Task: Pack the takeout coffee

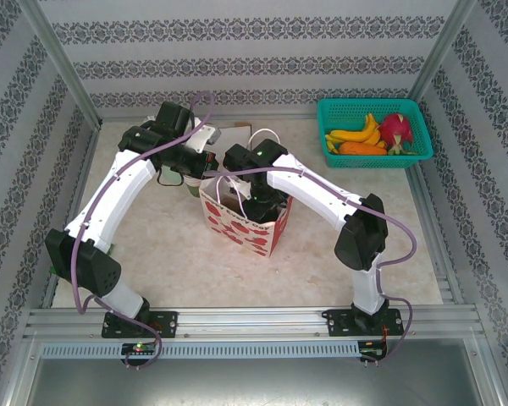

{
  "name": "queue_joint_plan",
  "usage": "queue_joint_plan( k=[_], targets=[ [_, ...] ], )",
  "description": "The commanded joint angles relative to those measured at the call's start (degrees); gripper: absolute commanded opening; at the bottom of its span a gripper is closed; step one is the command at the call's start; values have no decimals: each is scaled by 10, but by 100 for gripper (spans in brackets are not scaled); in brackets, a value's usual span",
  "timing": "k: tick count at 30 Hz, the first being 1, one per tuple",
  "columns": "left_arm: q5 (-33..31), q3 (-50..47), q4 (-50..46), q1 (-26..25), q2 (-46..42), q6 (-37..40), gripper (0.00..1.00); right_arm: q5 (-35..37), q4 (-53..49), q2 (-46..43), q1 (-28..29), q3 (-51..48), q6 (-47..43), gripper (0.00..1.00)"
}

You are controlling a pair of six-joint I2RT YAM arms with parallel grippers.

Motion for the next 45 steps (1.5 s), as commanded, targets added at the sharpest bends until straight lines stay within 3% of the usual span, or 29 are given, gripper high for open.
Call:
queue_joint_plan(
  k=[1, 45],
  targets=[
    [21, -6, 20, 6, -22, 8, 0, 7, 3, -18, -7, -10, 9, 58],
    [16, -9, 18, 7, -21, 9, 0, -3, 31, -4, -15, -42, 2, 57]
  ],
)
